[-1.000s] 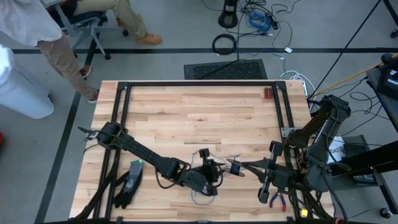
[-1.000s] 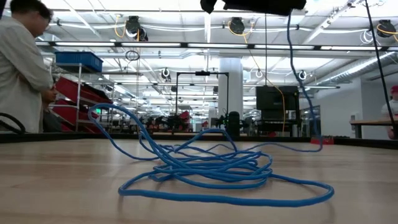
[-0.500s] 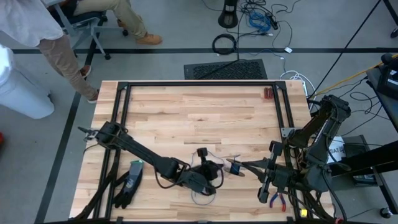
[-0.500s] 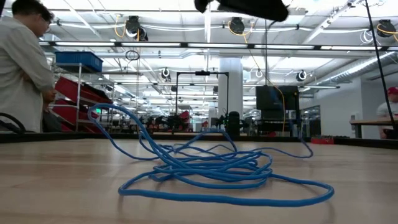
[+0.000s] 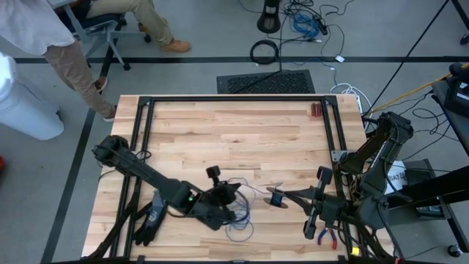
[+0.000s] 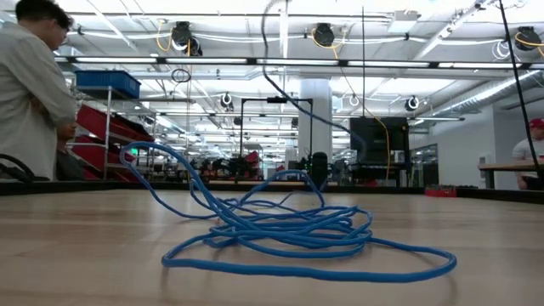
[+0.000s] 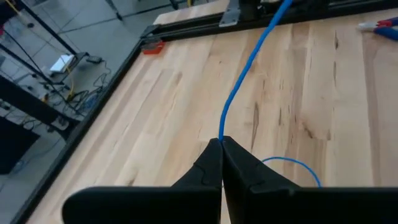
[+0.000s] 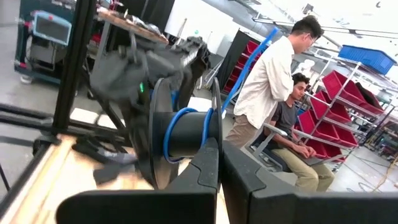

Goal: Coil cords
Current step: Coil the blue wire onto the spool

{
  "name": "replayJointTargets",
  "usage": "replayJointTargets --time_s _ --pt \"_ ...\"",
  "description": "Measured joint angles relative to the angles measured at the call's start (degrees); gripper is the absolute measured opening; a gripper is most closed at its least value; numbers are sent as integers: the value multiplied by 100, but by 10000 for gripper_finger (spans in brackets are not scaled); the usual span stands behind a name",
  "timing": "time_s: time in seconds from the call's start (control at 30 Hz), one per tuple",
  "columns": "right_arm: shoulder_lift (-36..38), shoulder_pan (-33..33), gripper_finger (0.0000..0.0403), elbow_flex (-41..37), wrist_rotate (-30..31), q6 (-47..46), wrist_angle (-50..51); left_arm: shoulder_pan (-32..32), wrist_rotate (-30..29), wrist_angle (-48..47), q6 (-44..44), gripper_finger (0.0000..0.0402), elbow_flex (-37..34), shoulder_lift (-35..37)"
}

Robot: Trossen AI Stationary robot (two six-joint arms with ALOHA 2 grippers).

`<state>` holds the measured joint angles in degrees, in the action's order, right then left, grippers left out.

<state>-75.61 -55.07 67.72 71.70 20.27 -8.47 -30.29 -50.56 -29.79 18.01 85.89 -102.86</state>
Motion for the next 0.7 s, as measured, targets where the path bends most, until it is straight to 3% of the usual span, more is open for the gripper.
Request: replayJointTargets --time_s 0.27,0.5,0.7 --pt "0 33 0 -2 -20 -176 332 -485 -561 -205 108 2 0 478" --pt "0 152 0 -1 -948 -338 323 -867 -1261 -885 525 2 0 790" --pt "-2 394 0 0 -1379 -575 732 -1166 -1658 -1477 1171 2 -2 1017"
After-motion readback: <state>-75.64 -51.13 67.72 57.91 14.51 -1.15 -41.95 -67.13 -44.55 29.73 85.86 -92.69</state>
